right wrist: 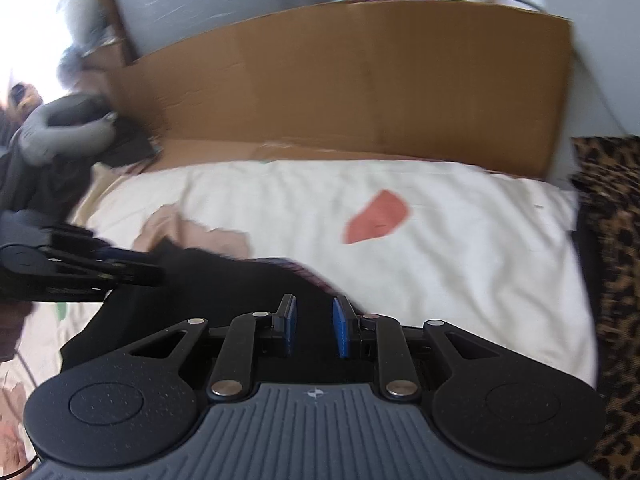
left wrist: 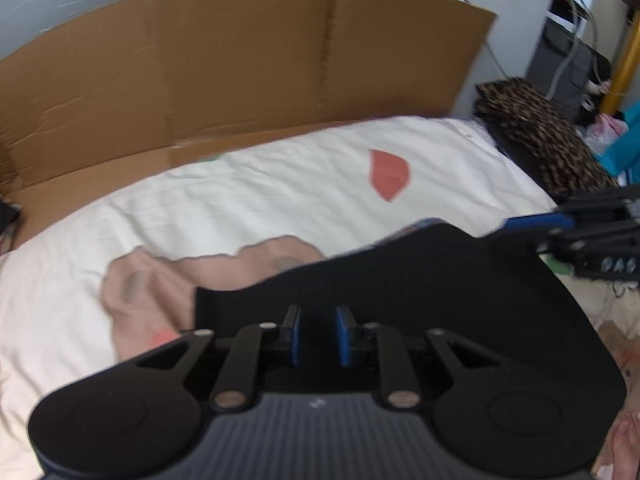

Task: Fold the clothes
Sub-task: 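Open both tools and release the folded shorts flat on the sheet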

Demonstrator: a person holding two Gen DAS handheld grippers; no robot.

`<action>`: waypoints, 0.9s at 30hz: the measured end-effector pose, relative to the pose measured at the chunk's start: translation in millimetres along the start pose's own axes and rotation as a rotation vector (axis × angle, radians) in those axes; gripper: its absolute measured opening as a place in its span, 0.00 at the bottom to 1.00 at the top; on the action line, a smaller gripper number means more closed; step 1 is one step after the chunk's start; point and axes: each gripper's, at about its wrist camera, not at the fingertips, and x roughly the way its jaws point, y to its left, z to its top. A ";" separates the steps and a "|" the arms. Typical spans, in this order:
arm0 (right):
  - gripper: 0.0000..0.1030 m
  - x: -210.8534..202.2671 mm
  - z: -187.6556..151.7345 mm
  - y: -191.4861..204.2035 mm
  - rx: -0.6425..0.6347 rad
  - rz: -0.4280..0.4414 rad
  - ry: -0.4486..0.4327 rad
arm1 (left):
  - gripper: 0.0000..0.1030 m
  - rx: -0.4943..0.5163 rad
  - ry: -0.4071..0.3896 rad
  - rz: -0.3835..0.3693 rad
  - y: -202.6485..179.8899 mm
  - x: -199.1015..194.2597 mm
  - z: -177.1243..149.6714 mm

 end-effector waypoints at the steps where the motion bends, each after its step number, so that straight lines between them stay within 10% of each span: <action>1: 0.20 3.6 -0.4 5.6 -0.013 0.009 0.005 | 0.19 0.004 0.001 -0.010 -3.5 2.2 0.2; 18: 0.26 61.9 -2.3 18.0 -0.091 0.020 0.105 | 0.21 -0.028 0.052 -0.052 10.6 44.2 -1.2; 27: 0.27 31.1 6.3 9.0 -0.061 0.058 0.079 | 0.19 -0.068 0.015 -0.048 21.4 3.0 5.3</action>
